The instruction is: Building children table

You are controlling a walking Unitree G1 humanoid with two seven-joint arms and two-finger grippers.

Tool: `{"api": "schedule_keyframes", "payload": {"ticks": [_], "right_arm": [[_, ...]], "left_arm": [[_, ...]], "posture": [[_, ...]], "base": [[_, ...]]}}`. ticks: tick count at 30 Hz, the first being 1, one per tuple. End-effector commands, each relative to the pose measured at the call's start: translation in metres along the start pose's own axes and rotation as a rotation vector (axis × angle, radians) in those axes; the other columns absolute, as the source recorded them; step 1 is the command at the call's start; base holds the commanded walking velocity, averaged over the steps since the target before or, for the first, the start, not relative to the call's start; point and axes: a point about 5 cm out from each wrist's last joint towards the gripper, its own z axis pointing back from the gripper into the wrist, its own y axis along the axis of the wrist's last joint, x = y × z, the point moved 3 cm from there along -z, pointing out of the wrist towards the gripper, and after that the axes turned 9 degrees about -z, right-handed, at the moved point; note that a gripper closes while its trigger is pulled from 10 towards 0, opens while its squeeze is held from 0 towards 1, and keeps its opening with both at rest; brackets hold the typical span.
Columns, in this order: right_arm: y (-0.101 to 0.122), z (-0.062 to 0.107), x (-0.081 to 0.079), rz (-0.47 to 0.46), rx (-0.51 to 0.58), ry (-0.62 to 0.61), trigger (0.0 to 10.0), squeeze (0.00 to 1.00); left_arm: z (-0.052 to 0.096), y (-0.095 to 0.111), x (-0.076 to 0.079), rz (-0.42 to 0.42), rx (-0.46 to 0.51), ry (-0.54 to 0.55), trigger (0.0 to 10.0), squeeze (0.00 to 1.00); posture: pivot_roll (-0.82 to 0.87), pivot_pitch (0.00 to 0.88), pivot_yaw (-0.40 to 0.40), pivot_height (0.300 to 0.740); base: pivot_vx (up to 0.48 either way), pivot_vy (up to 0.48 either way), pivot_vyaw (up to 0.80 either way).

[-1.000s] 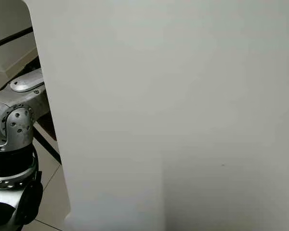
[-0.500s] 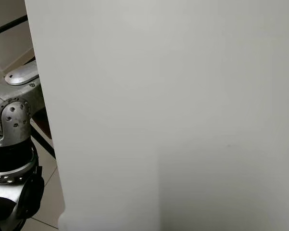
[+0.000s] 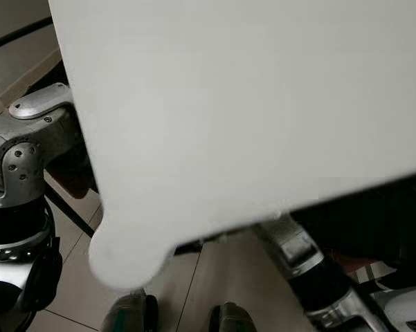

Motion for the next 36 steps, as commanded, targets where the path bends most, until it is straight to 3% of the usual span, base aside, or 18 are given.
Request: {"api": "schedule_keyframes", "payload": {"ticks": [1,12,19,21,25,28,32,34,36], "right_arm": [[0.016,0.025,0.021,0.004,0.034,-0.138,10.0,0.00],[0.046,0.026,0.020,-0.087,0.151,-0.082,10.0,0.00],[0.092,0.038,0.041,-0.154,0.290,-0.145,10.0,0.00],[0.092,0.038,0.041,-0.154,0.290,-0.145,10.0,0.00],[0.137,0.065,0.054,-0.217,0.409,-0.192,10.0,0.00],[0.152,0.078,0.059,-0.211,0.452,-0.221,10.0,0.00],[0.164,0.095,0.073,-0.187,0.510,-0.324,10.0,0.00],[0.164,0.095,0.073,-0.187,0.510,-0.324,10.0,0.00],[0.162,0.116,0.087,-0.146,0.524,-0.449,10.0,0.00]], "left_arm": [[0.009,0.028,-0.004,-0.077,0.124,0.021,10.0,0.00],[0.012,0.030,-0.002,-0.125,0.136,0.019,10.0,0.00],[0.012,0.031,-0.003,-0.144,0.139,0.016,10.0,0.00],[0.012,0.031,-0.003,-0.144,0.139,0.016,10.0,0.00],[0.013,0.031,-0.003,-0.151,0.144,0.015,10.0,0.00],[0.012,0.031,-0.003,-0.150,0.145,0.015,10.0,0.00],[0.011,0.031,-0.003,-0.151,0.150,0.014,10.0,0.00],[0.011,0.031,-0.003,-0.151,0.150,0.014,10.0,0.00],[0.010,0.032,-0.003,-0.149,0.159,0.018,10.0,0.00]], "posture": [[0.11,0.055,-0.008,0.740],[0.13,0.037,-0.028,0.740],[0.13,0.043,-0.027,0.740],[0.13,0.043,-0.027,0.740],[0.12,0.047,-0.027,0.740],[0.11,0.046,-0.026,0.740],[0.10,0.042,-0.029,0.740],[0.10,0.042,-0.029,0.740],[0.10,0.037,-0.033,0.740]], "base": [[0.000,0.000,0.00],[0.000,0.000,0.00],[0.000,0.000,0.00],[0.000,0.000,0.00],[0.000,0.000,0.00],[0.000,0.000,0.00],[0.000,0.000,0.00],[0.000,0.000,0.00],[0.000,0.000,0.00]]}}
